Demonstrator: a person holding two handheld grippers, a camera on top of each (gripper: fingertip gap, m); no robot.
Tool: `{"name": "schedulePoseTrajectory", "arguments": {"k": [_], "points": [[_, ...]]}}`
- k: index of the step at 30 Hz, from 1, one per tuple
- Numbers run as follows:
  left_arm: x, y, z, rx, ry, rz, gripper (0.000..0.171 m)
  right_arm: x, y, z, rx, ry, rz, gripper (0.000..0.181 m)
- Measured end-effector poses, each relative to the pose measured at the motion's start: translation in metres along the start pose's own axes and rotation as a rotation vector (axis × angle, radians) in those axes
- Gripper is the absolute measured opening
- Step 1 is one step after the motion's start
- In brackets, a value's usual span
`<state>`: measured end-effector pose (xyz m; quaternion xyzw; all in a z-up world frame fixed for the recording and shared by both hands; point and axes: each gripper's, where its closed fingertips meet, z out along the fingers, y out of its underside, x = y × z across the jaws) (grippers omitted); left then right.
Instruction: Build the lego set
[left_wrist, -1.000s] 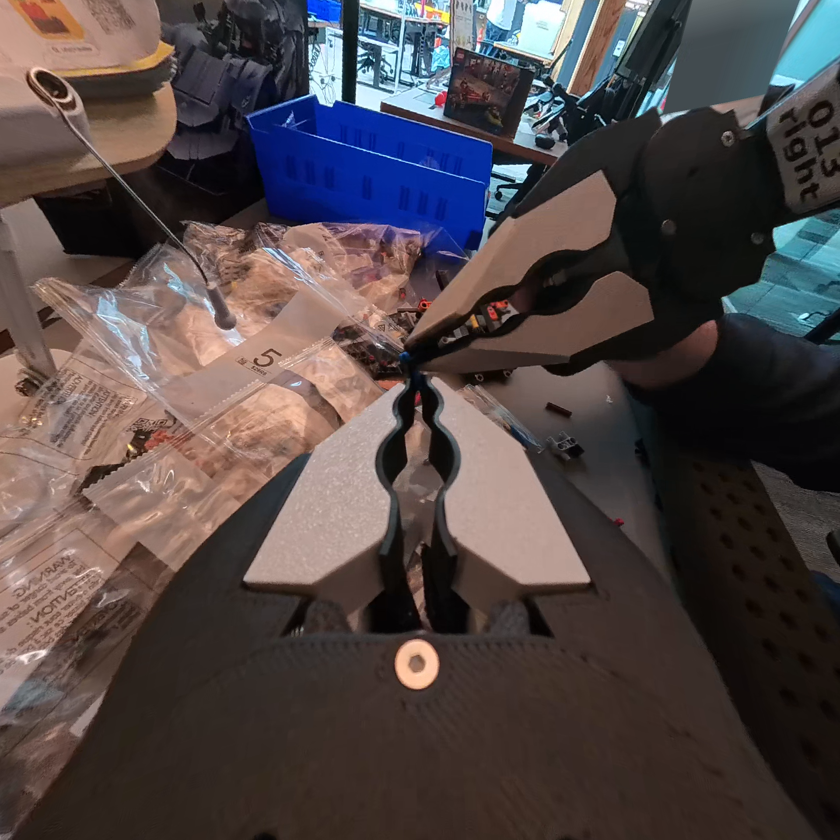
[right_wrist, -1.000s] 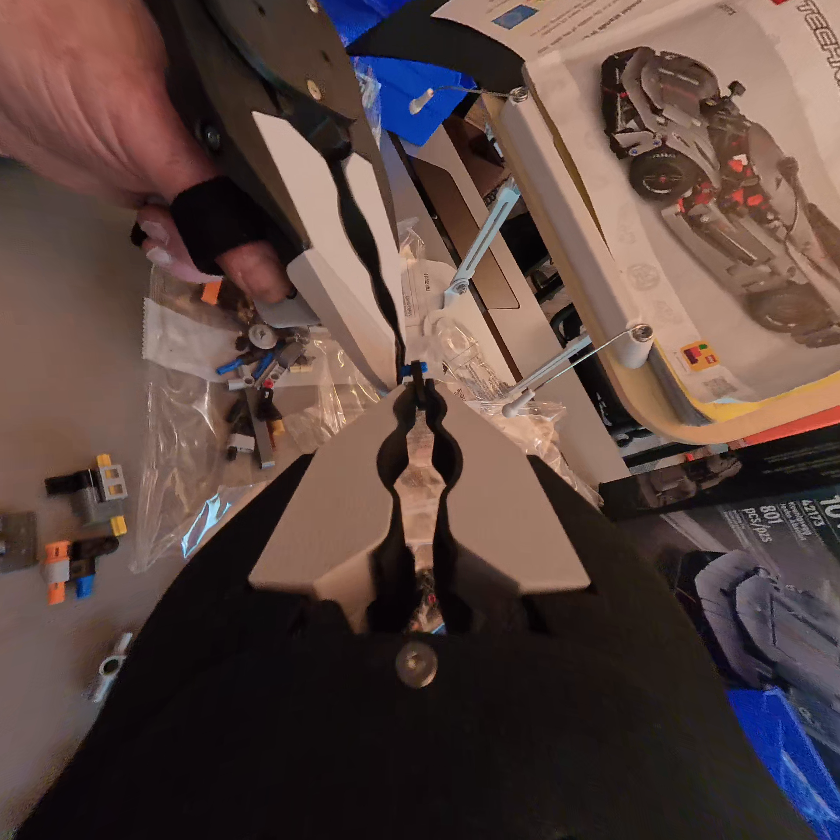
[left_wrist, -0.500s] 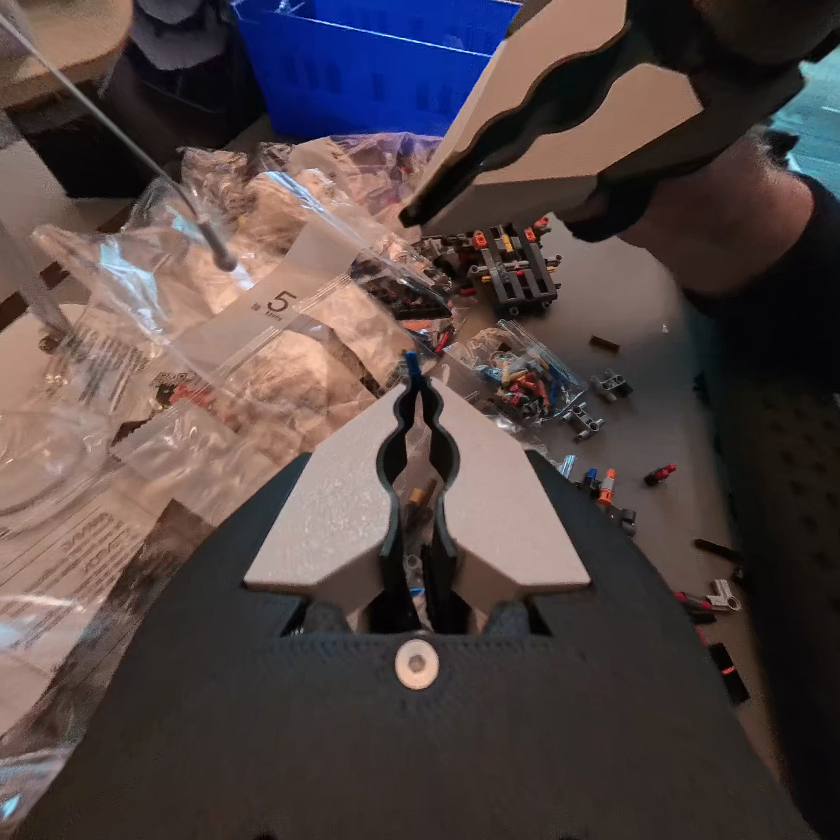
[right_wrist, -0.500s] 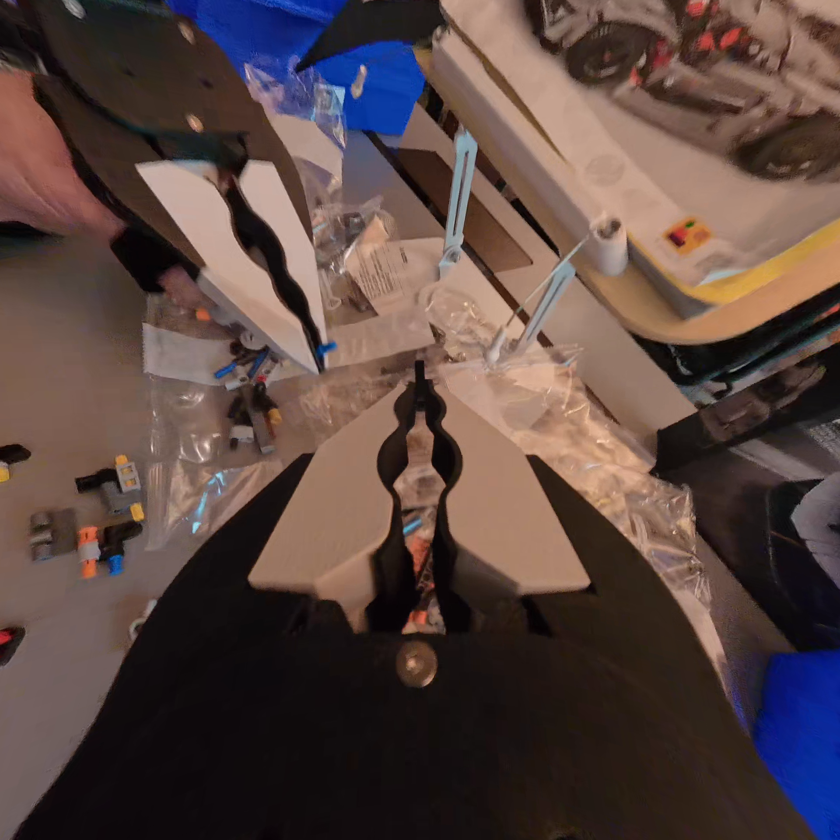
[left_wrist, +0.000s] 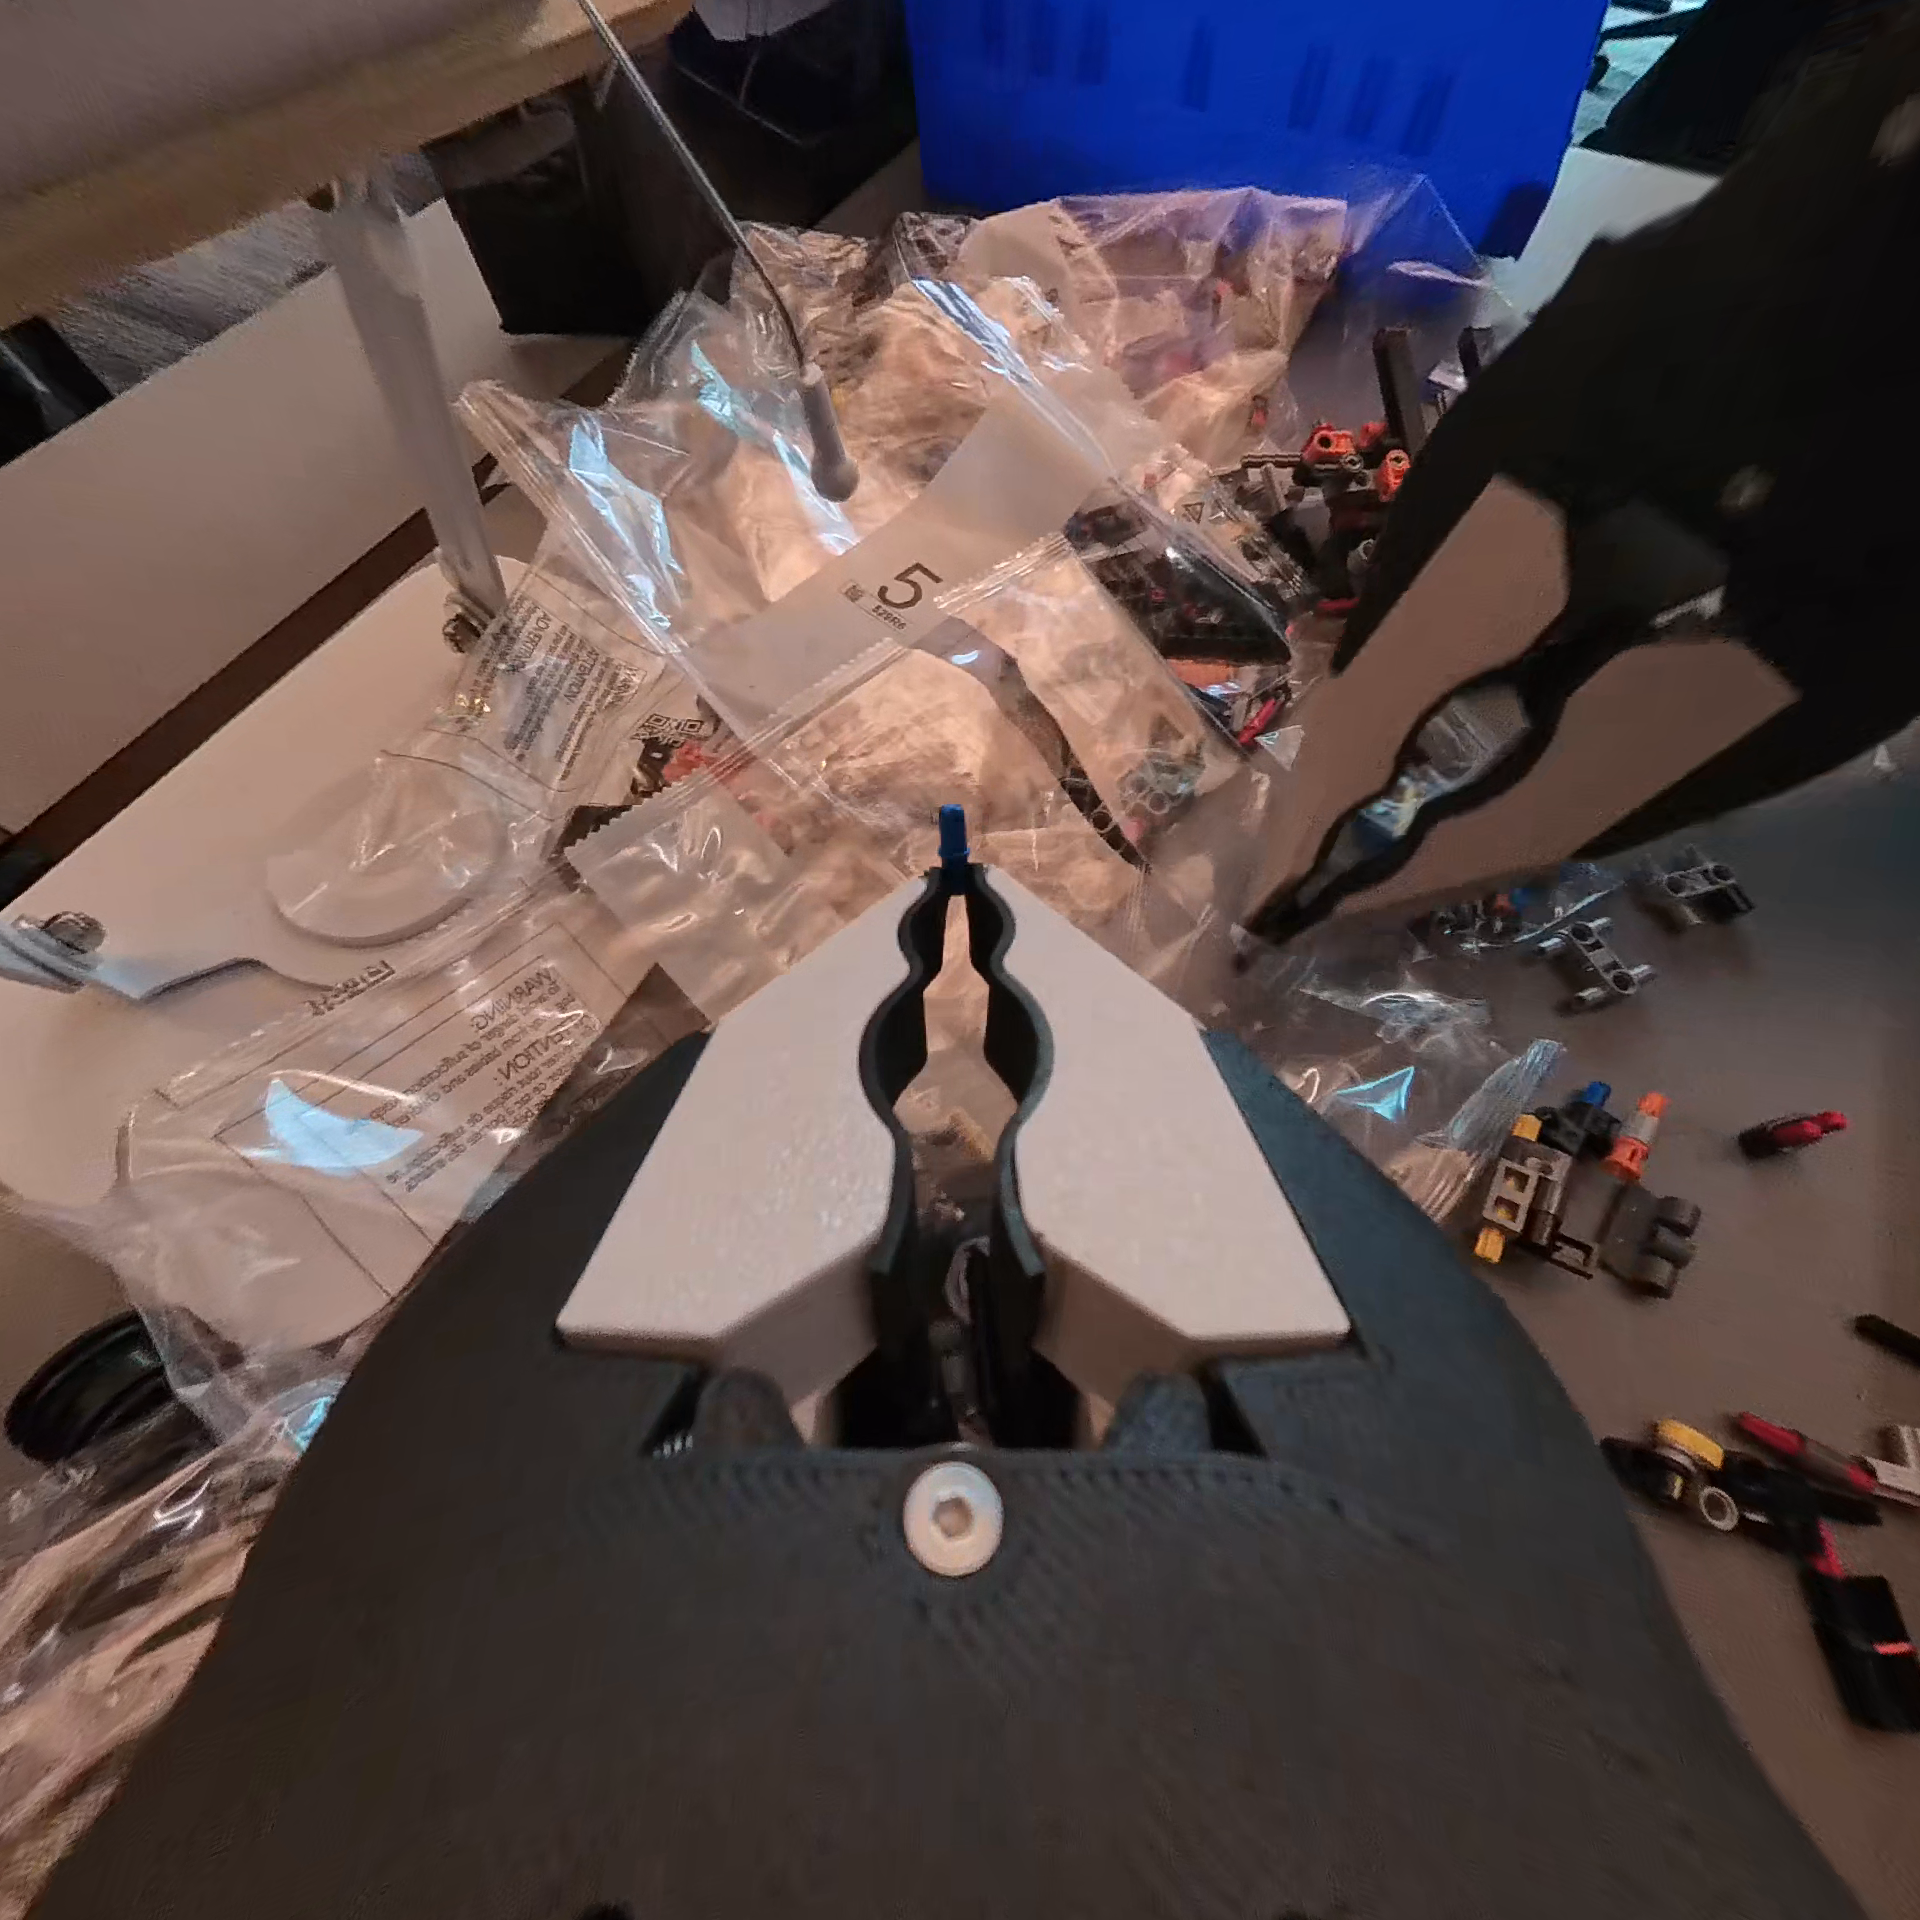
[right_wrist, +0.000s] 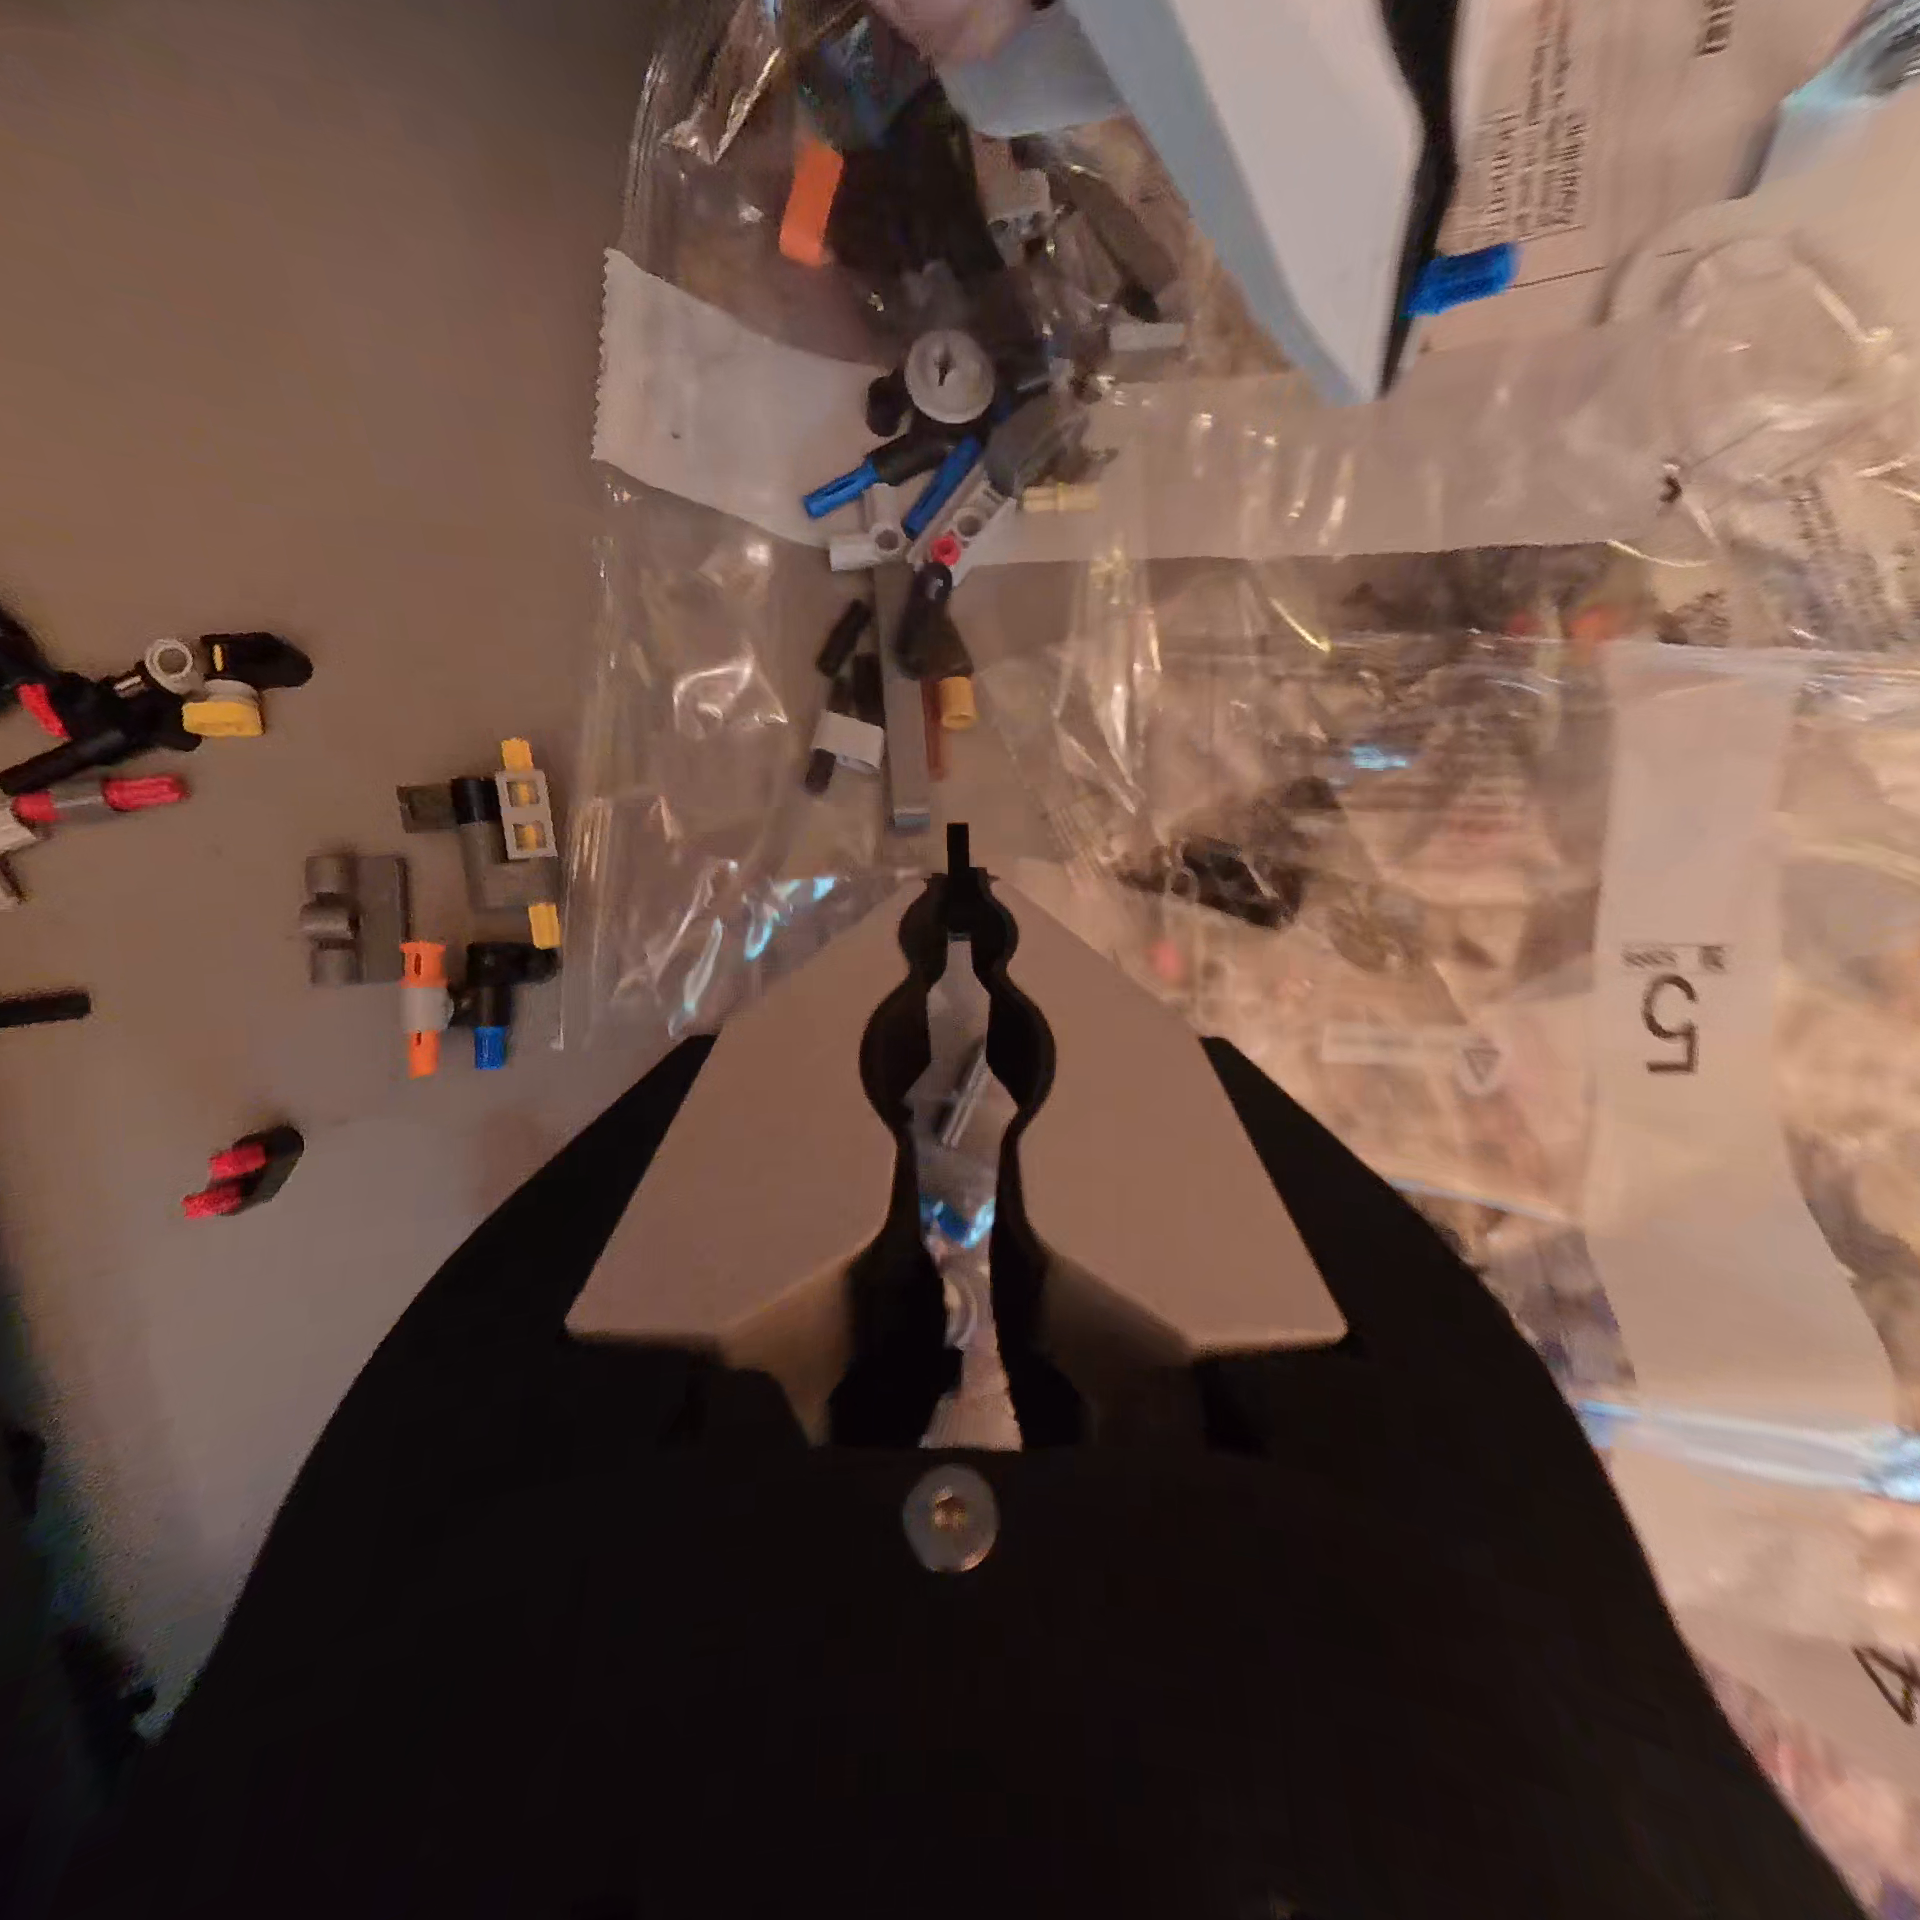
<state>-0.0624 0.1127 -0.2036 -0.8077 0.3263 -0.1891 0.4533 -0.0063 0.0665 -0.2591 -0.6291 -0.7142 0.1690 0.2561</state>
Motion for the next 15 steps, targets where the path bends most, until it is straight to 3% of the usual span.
{"name": "schedulePoseTrajectory", "arguments": {"k": [2, 5, 7, 11, 15], "points": [[0.000, -0.001, -0.001, 0.005, 0.000, -0.001, 0.002, 0.006, -0.009, 0.005, 0.025, 0.039, 0.002, 0.000], [0.001, -0.002, -0.001, 0.006, 0.003, 0.001, 0.002, 0.006, -0.038, 0.000, 0.186, 0.010, 0.062, 0.004], [0.003, -0.003, -0.001, 0.010, 0.007, 0.001, 0.002, 0.014, -0.030, -0.003, 0.163, 0.033, 0.094, 0.014], [0.007, -0.006, -0.001, 0.025, 0.026, 0.009, 0.002, 0.023, -0.026, -0.020, 0.235, 0.034, 0.157, 0.013], [0.024, -0.018, 0.001, 0.087, 0.060, 0.109, 0.002, 0.032, -0.046, -0.051, 0.433, 0.036, 0.219, 0.009]]}}
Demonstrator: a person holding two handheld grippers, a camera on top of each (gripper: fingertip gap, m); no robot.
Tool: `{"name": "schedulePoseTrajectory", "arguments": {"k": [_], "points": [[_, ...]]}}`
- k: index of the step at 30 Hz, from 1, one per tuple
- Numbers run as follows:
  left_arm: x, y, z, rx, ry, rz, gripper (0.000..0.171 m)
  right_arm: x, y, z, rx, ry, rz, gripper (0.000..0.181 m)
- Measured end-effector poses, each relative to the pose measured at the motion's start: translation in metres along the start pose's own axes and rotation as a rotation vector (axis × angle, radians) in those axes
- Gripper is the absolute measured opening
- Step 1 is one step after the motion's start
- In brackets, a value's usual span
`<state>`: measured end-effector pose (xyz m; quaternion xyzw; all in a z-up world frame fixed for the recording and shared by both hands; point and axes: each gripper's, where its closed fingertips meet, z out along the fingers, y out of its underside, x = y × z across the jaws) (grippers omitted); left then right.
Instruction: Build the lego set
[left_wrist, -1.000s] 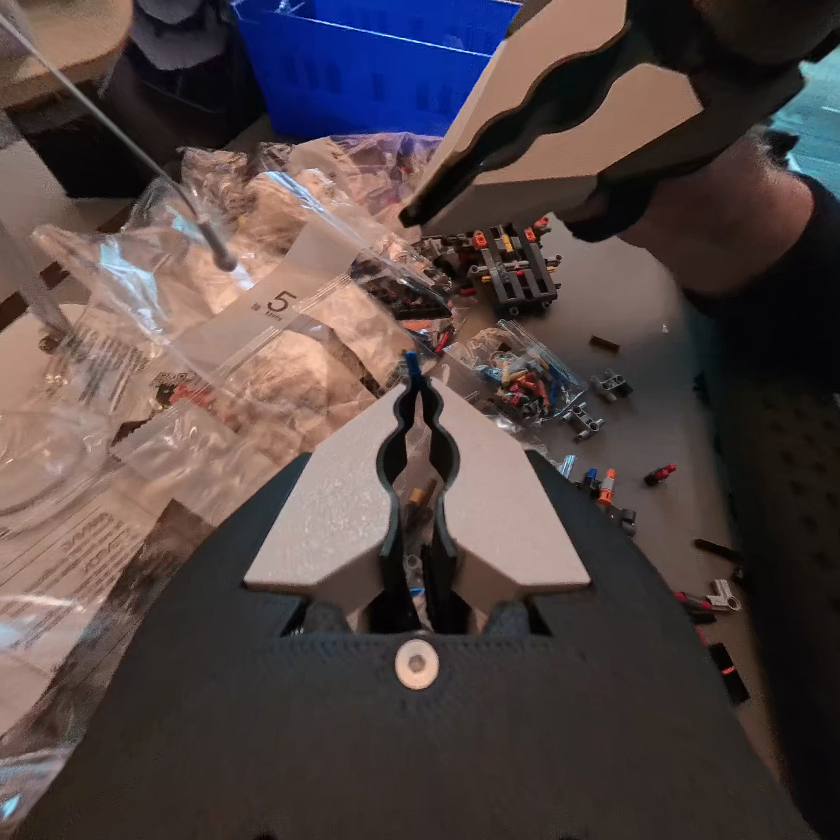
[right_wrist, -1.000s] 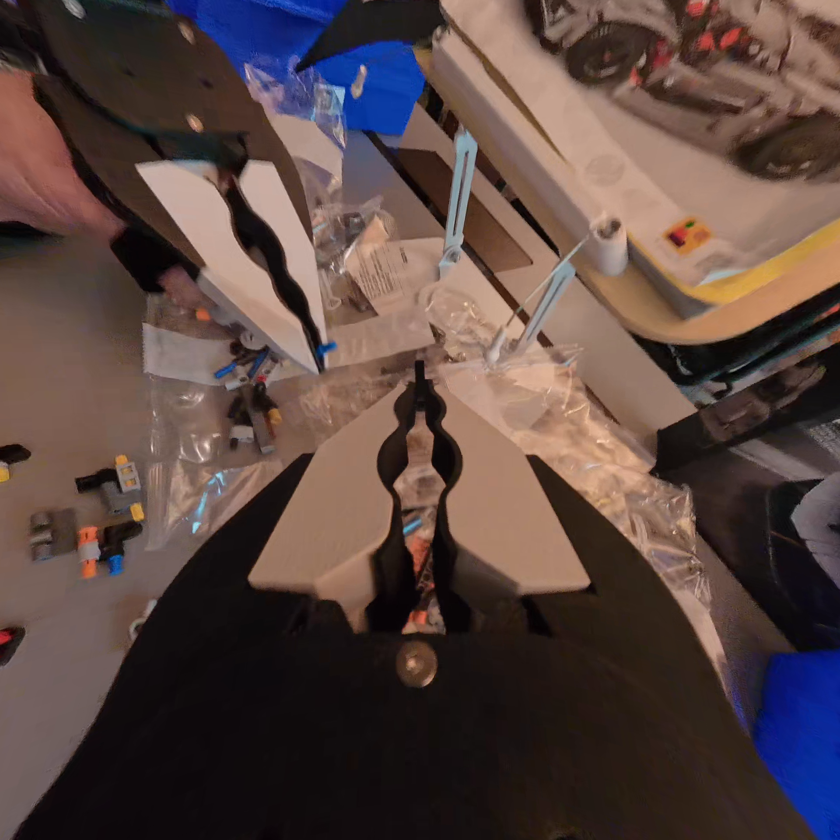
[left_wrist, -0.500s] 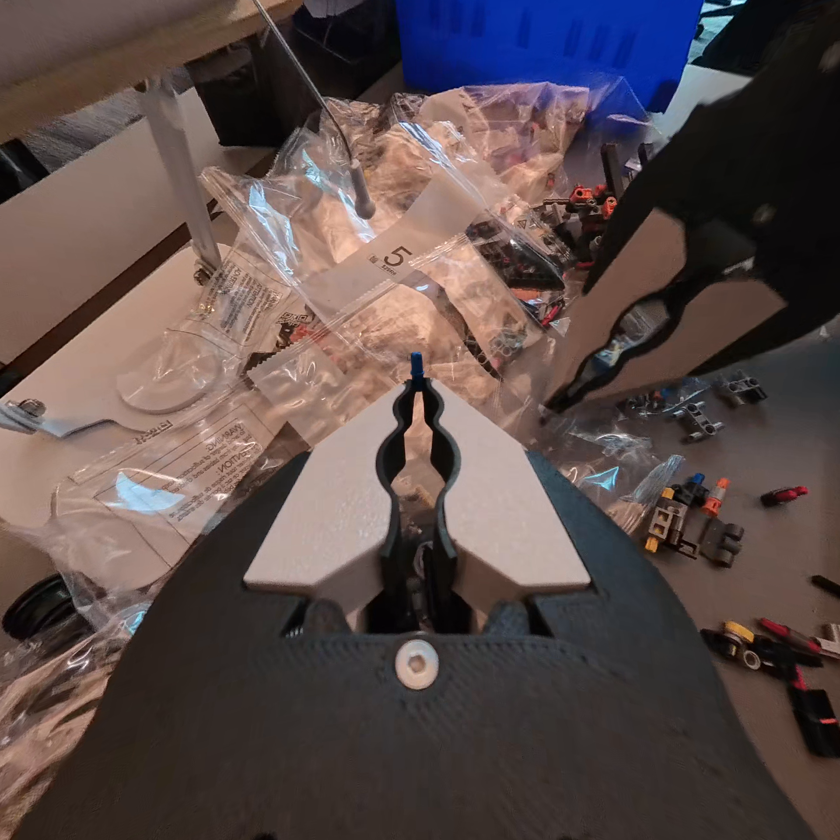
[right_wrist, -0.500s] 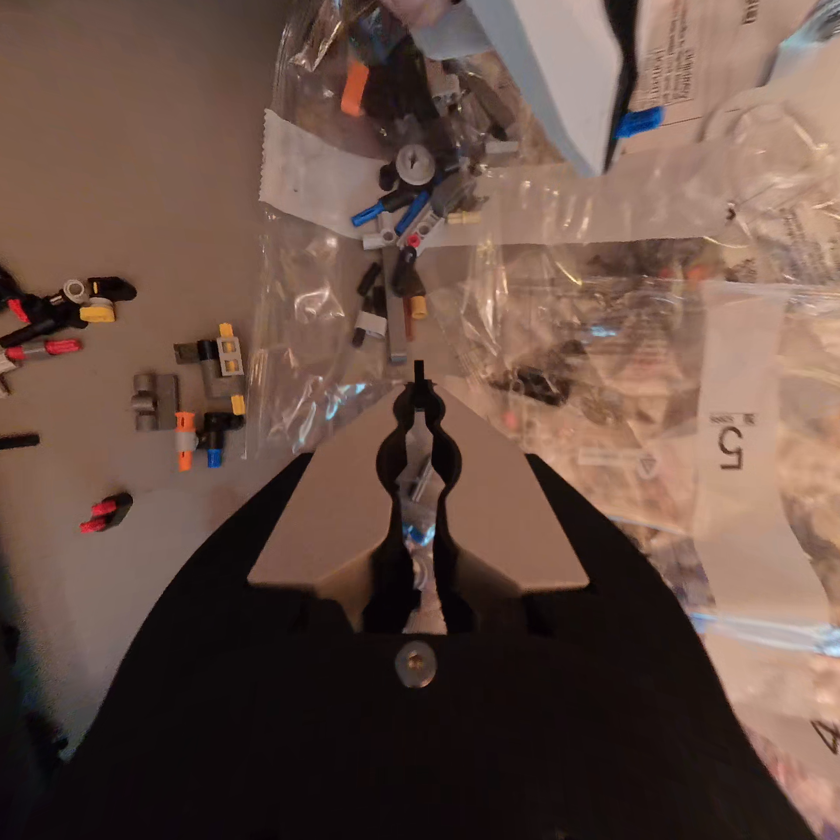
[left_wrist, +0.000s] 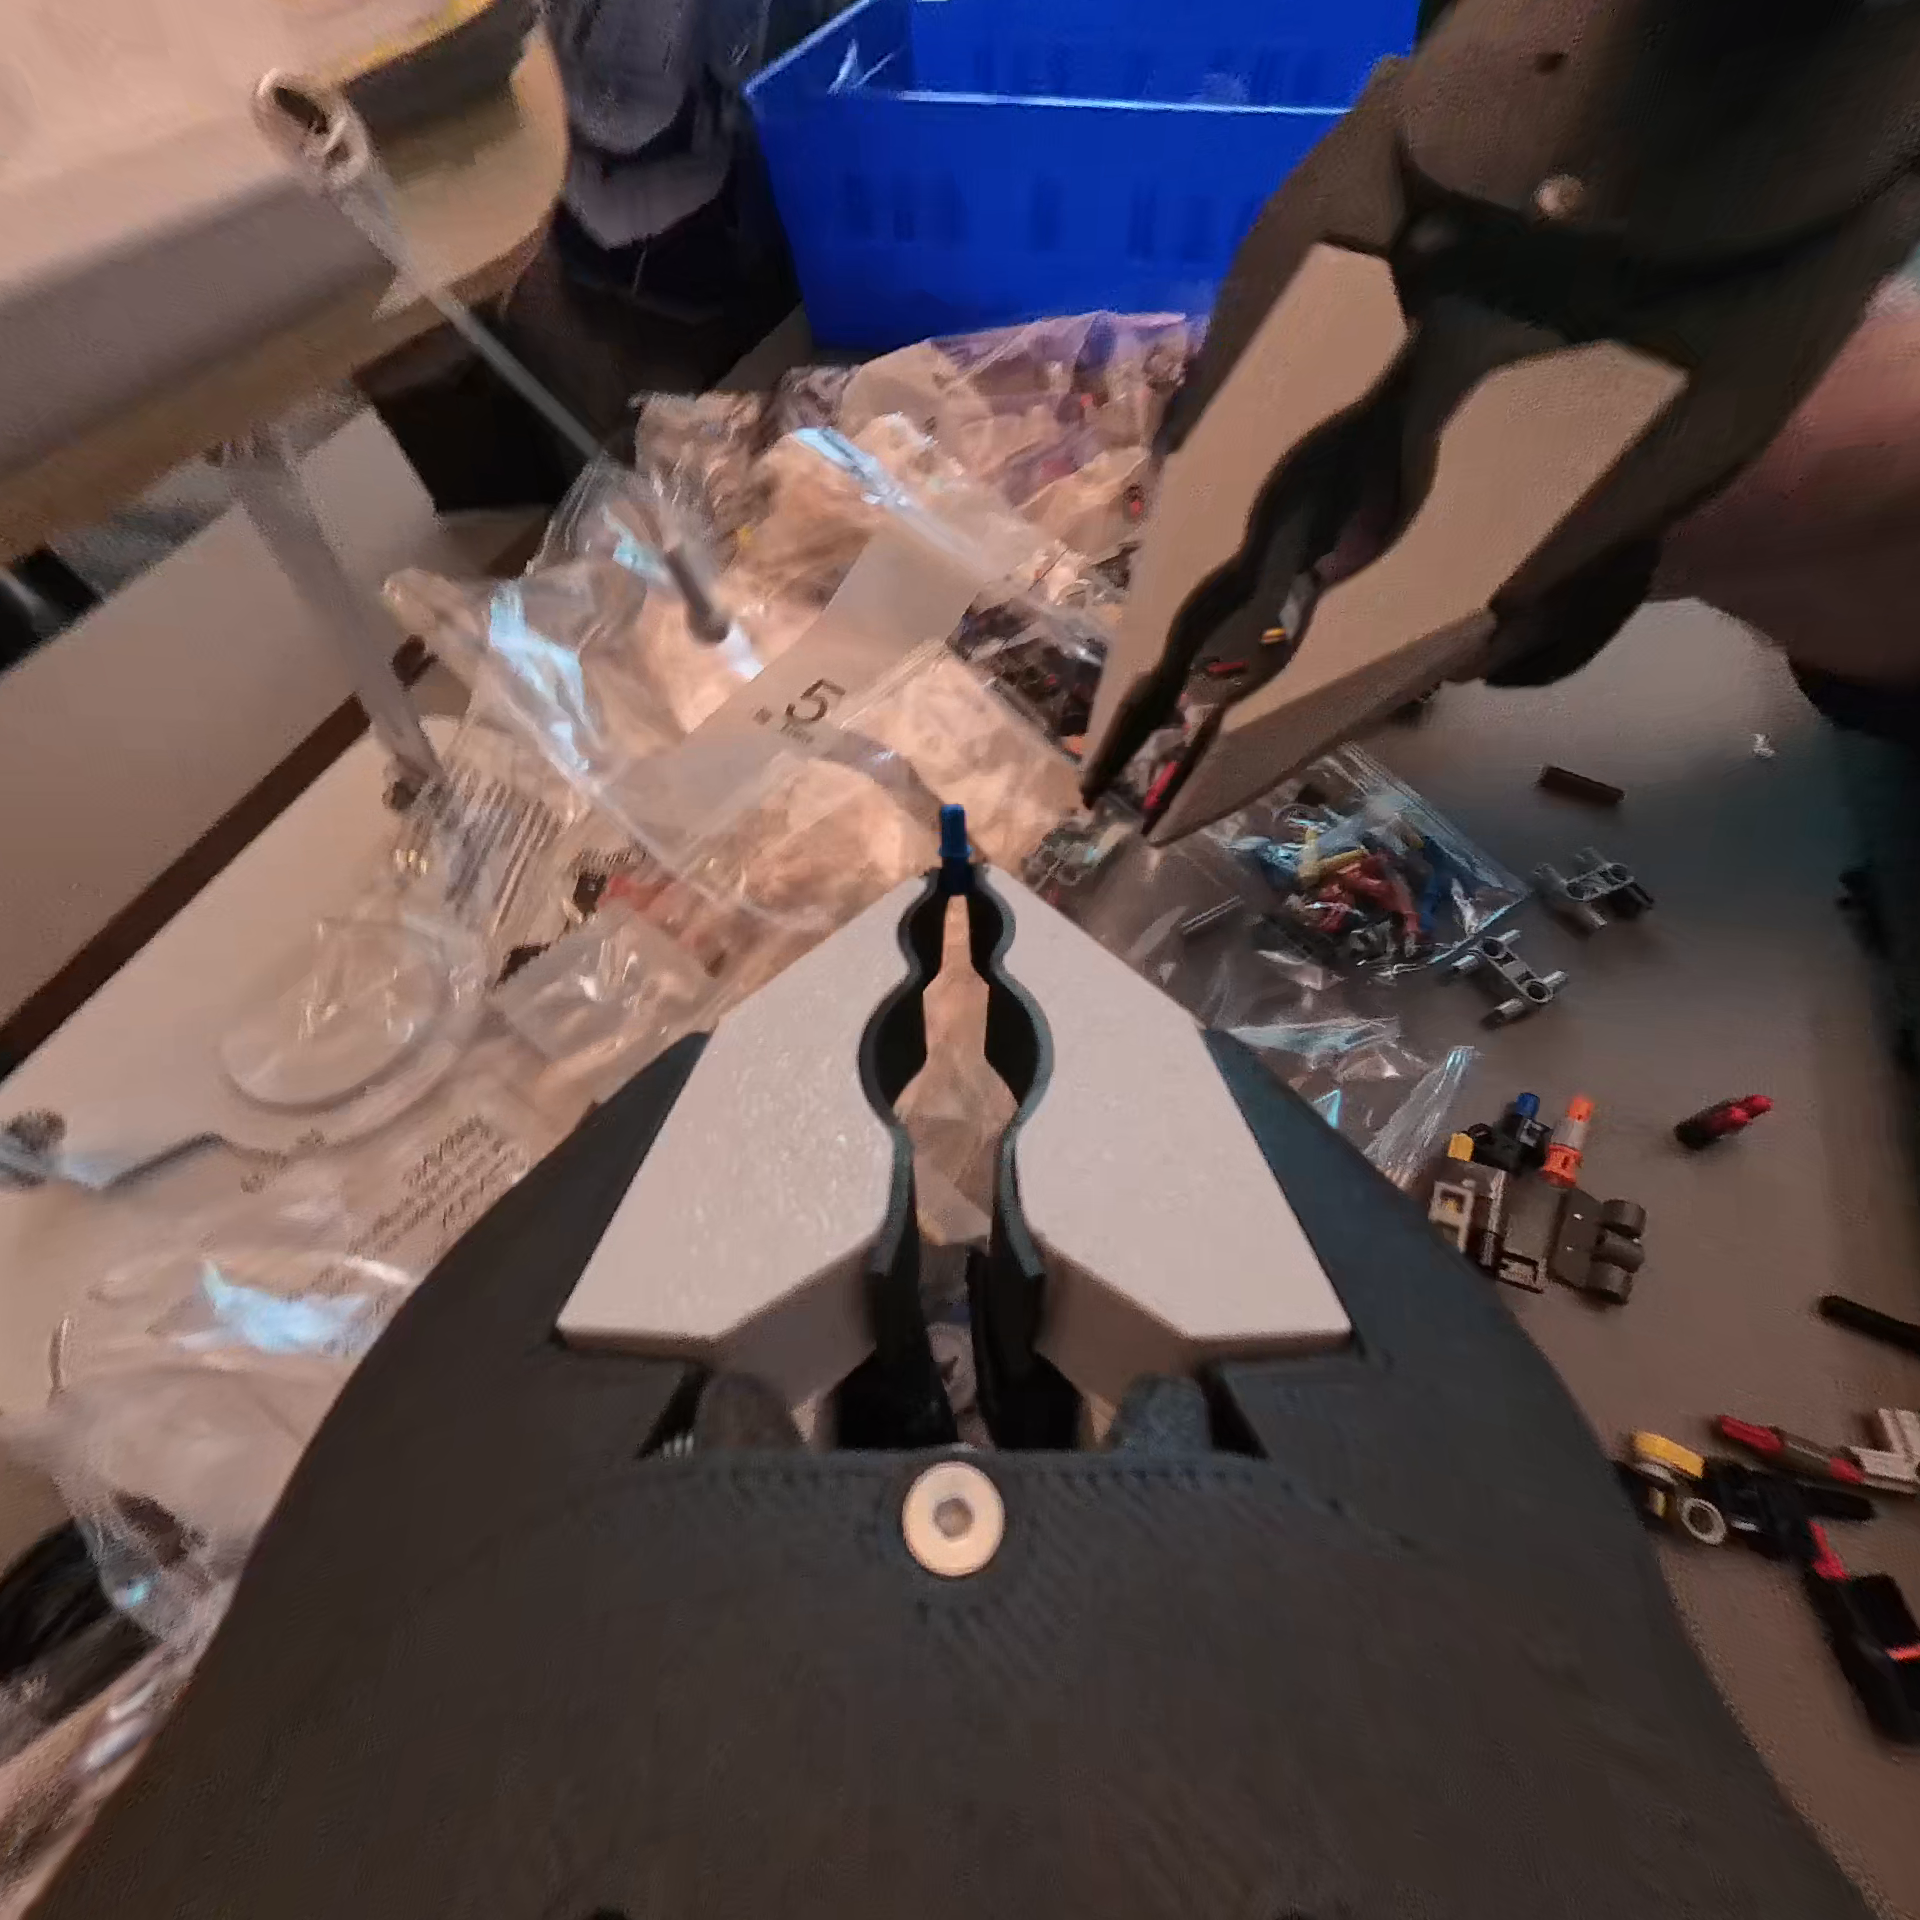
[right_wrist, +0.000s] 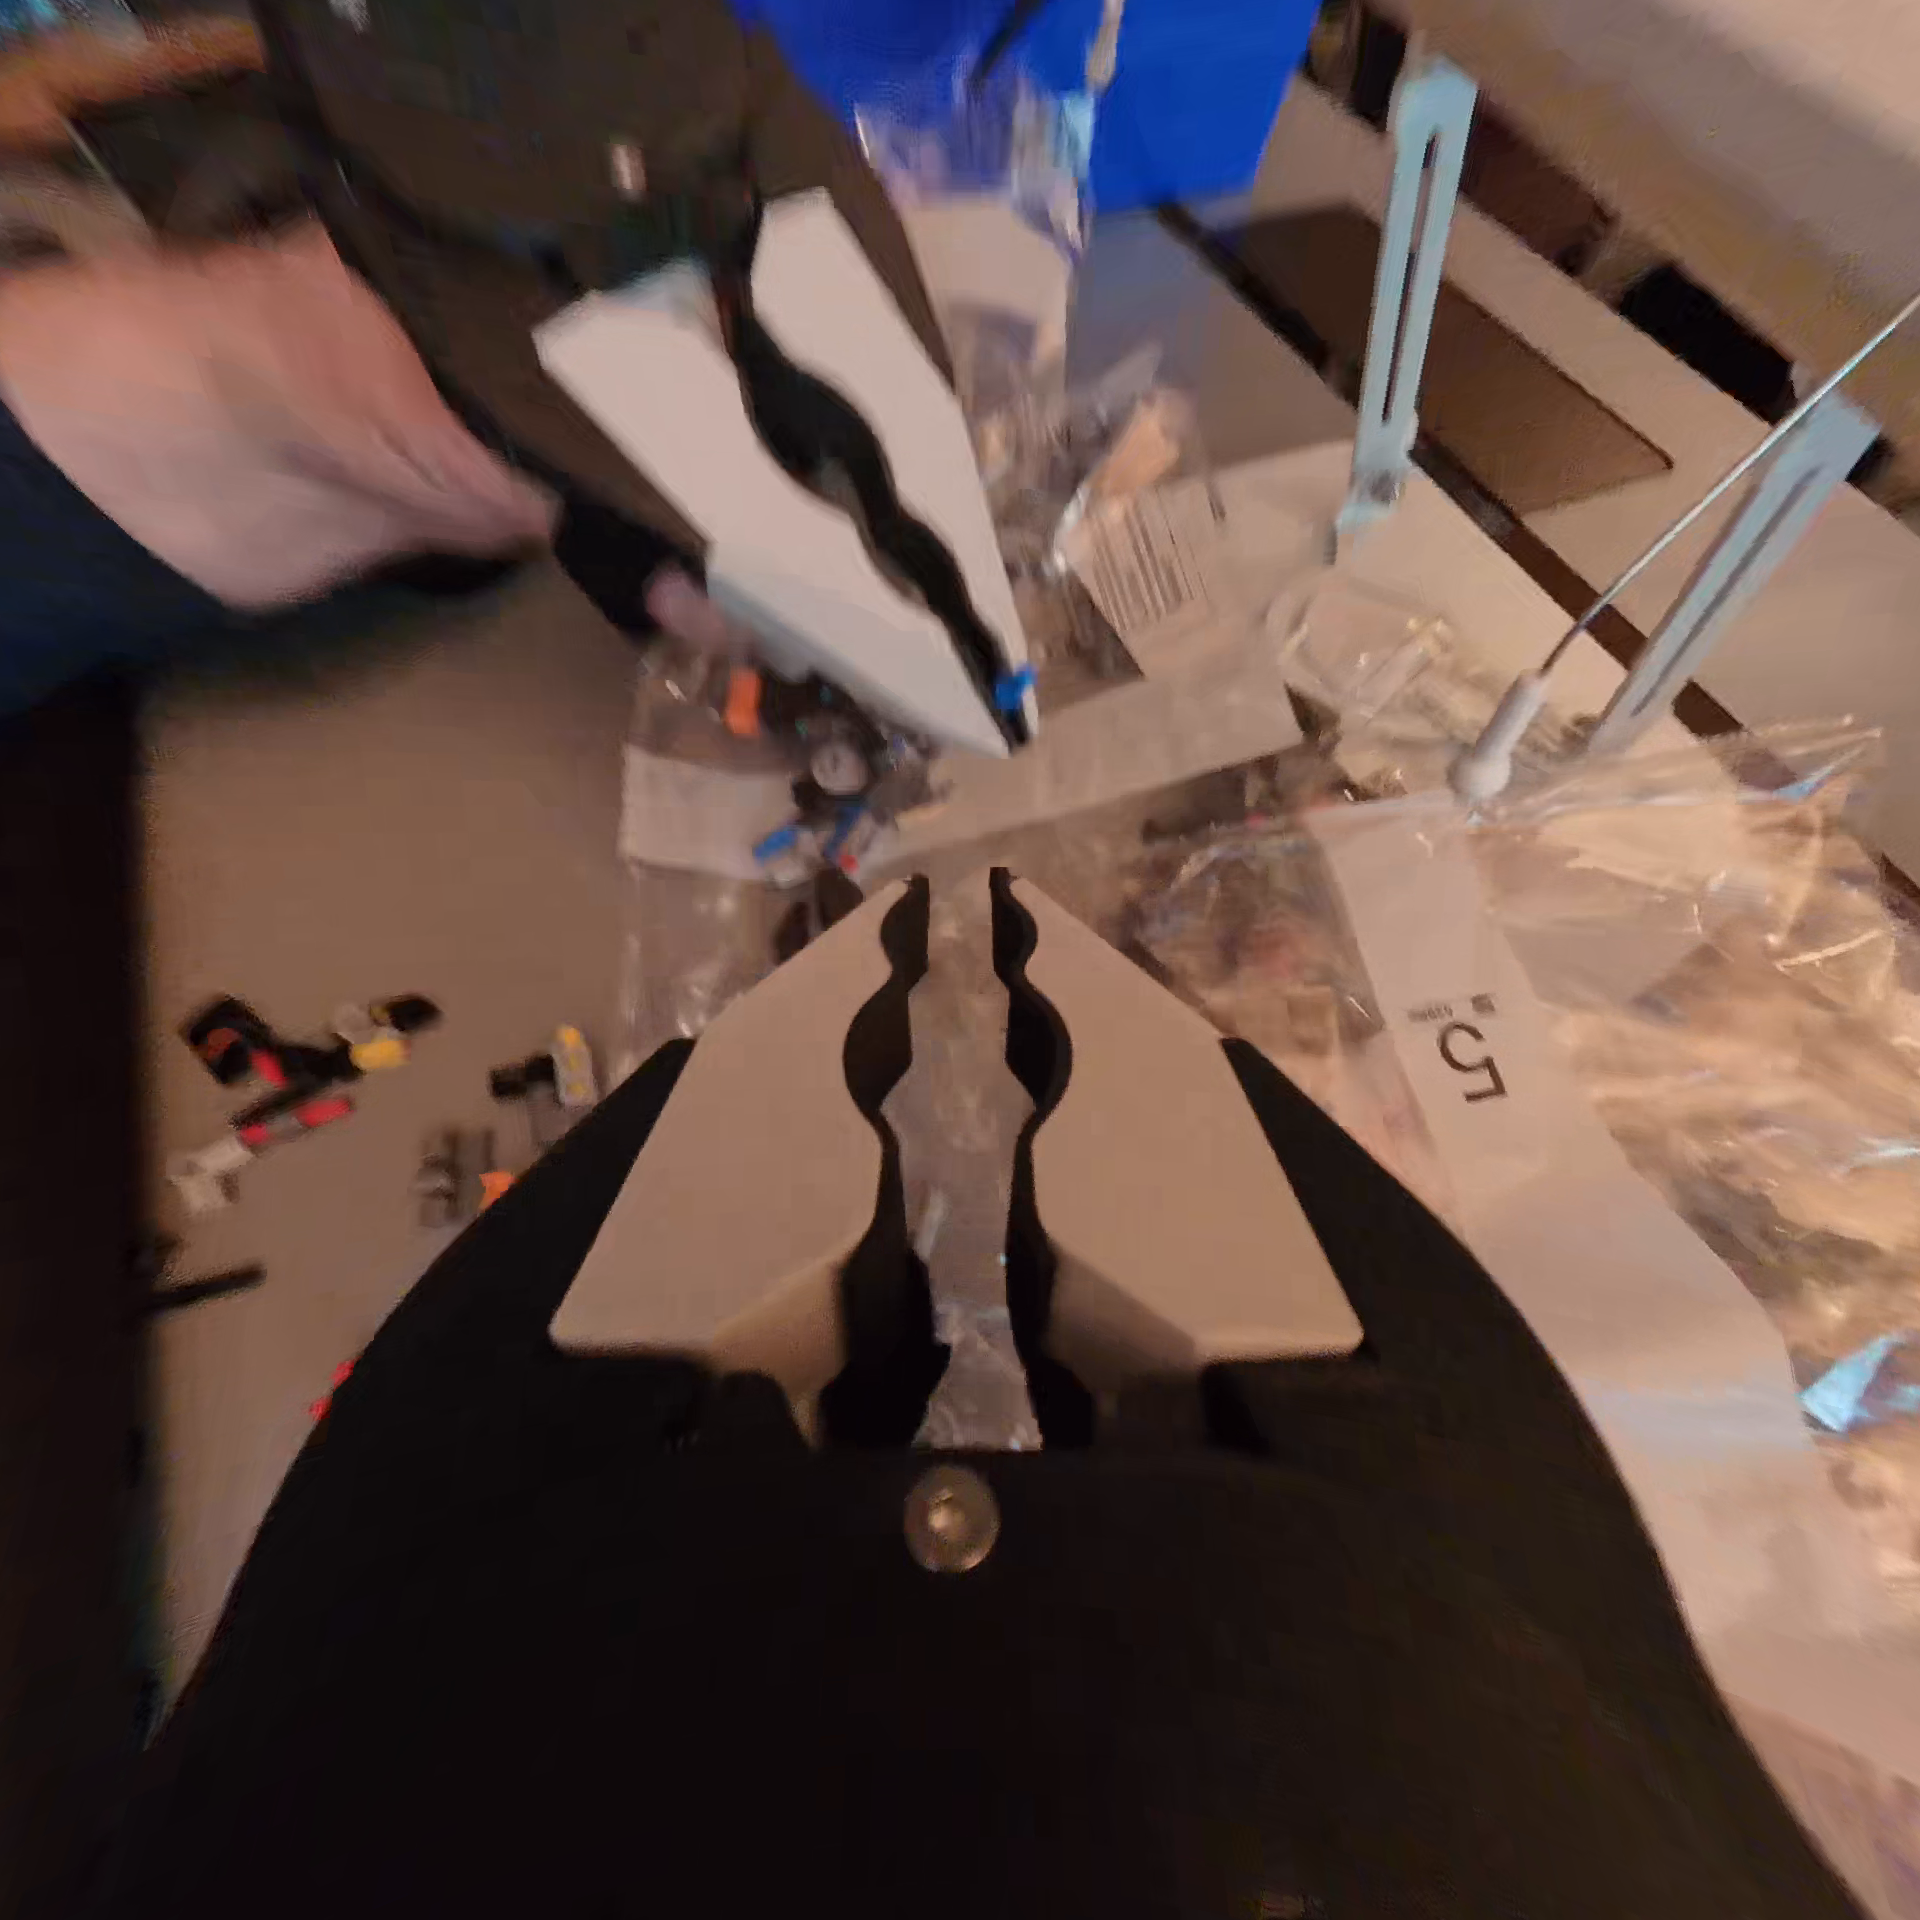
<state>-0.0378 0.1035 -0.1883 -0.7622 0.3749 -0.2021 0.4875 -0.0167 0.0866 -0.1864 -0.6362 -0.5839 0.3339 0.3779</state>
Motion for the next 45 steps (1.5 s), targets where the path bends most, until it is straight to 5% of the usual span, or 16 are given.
{"name": "schedulePoseTrajectory", "arguments": {"k": [7, 9, 12, 16, 28, 32, 39, 45], "points": [[0.024, -0.004, 0.017, -0.033, -0.046, 0.253, 0.002, 0.004, -0.009, -0.003, 0.112, -0.081, 0.180, 0.024], [0.028, -0.008, 0.015, -0.013, -0.043, 0.288, 0.002, 0.004, -0.015, -0.007, 0.163, -0.106, 0.206, 0.015], [0.029, -0.011, 0.015, -0.004, -0.055, 0.315, 0.002, -0.001, -0.015, -0.008, 0.167, -0.147, 0.216, 0.002], [0.030, -0.013, 0.015, 0.007, -0.058, 0.324, 0.002, 0.005, -0.014, -0.010, 0.169, -0.128, 0.239, 0.014], [0.031, -0.018, 0.017, 0.035, -0.069, 0.305, 0.003, 0.006, -0.014, -0.018, 0.167, -0.130, 0.229, 0.001], [0.024, 0.003, 0.023, -0.085, -0.067, 0.262, 0.021, 0.013, 0.004, -0.025, 0.088, -0.129, 0.268, 0.001], [-0.008, 0.005, 0.010, -0.084, -0.168, 0.156, 0.016, -0.013, 0.061, 0.014, -0.241, -0.228, 0.292, 0.002], [-0.017, 0.003, 0.004, -0.067, -0.190, 0.112, 0.016, -0.018, 0.059, 0.043, -0.249, -0.234, 0.293, 0.002]]}}
